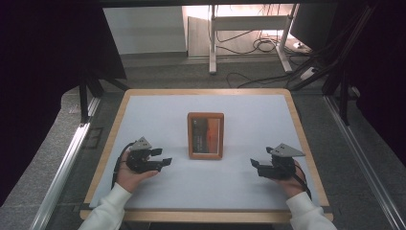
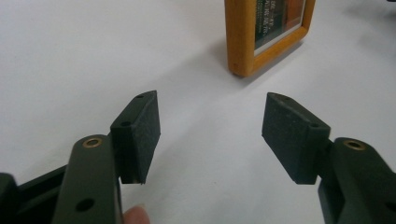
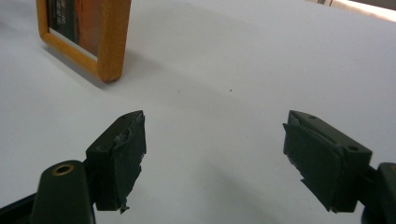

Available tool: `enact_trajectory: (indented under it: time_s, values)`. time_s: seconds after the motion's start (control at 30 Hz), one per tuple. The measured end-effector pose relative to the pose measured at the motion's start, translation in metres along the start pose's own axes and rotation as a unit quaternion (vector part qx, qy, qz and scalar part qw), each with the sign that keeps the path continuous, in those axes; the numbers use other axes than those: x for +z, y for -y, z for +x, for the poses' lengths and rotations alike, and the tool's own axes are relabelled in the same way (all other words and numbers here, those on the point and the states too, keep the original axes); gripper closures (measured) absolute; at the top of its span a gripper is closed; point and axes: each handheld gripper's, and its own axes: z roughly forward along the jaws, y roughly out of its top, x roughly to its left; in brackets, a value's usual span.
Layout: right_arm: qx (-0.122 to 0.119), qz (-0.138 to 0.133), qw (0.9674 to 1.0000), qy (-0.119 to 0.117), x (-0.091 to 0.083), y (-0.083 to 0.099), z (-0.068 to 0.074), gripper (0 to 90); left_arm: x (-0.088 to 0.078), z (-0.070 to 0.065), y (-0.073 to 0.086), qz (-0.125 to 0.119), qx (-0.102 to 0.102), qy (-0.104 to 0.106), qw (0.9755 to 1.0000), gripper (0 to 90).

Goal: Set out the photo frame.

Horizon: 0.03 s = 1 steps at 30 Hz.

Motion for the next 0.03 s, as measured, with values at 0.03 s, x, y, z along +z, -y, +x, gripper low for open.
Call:
enact_trajectory:
  time_s: [0.03]
  values:
    - [0.000, -0.002, 1.0000, -0.002, 0.0002, -0.0003, 0.0000, 21.3, 0.0002, 0.0002, 0.0001, 0.000, -0.004, -0.001, 1.0000, 35.2]
